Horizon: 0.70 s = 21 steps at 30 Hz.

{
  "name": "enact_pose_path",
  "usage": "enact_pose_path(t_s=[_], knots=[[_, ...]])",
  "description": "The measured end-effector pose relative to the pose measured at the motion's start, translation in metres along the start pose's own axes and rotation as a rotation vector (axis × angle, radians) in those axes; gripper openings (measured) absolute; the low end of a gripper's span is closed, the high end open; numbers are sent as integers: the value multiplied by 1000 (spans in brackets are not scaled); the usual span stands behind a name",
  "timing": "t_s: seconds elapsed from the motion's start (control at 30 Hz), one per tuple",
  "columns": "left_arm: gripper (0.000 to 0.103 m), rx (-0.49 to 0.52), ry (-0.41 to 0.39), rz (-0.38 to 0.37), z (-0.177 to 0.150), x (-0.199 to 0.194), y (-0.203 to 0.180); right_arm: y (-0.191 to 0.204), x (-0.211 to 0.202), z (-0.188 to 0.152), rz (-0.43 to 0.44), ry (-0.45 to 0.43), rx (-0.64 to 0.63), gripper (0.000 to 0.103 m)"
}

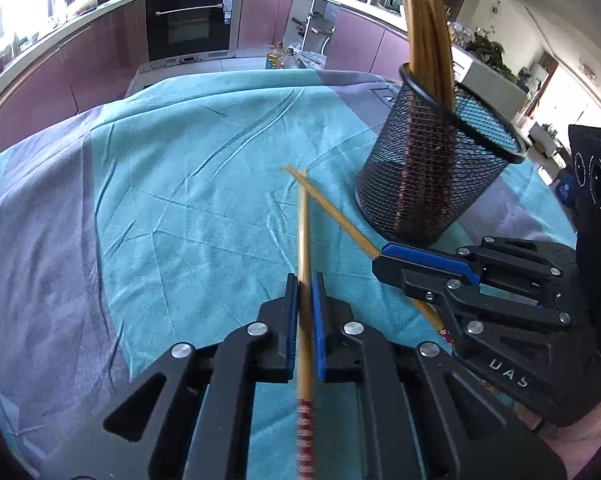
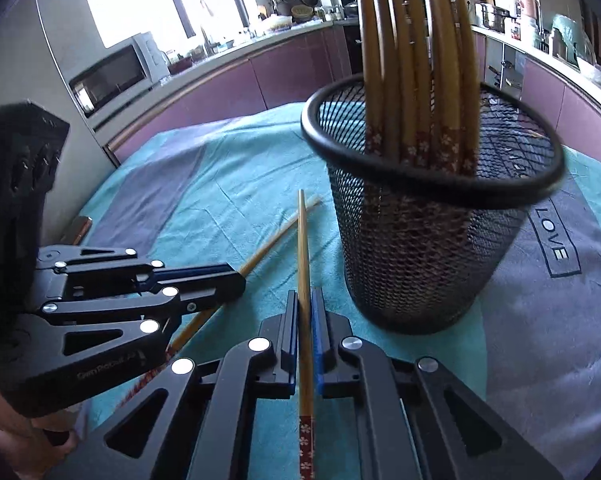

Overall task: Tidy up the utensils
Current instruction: 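Lift the chopstick upright above the mesh cup with the right gripper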

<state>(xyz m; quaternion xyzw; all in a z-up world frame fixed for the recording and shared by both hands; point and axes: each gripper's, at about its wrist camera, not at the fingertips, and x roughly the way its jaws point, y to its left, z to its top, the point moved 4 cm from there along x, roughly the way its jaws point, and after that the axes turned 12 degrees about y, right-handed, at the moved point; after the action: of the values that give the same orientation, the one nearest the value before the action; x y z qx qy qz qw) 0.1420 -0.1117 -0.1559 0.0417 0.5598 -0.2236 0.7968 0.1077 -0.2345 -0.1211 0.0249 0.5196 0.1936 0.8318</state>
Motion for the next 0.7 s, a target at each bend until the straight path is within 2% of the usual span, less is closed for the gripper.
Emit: enact_pose_path(t_s=[0.5, 0.7], knots=[[8, 16, -95, -34, -15, -51, -6, 8, -54, -6, 75, -105, -53, 6], [8, 32, -140, -70, -18, -76, -12, 7, -79, -5, 83, -165, -60, 6]])
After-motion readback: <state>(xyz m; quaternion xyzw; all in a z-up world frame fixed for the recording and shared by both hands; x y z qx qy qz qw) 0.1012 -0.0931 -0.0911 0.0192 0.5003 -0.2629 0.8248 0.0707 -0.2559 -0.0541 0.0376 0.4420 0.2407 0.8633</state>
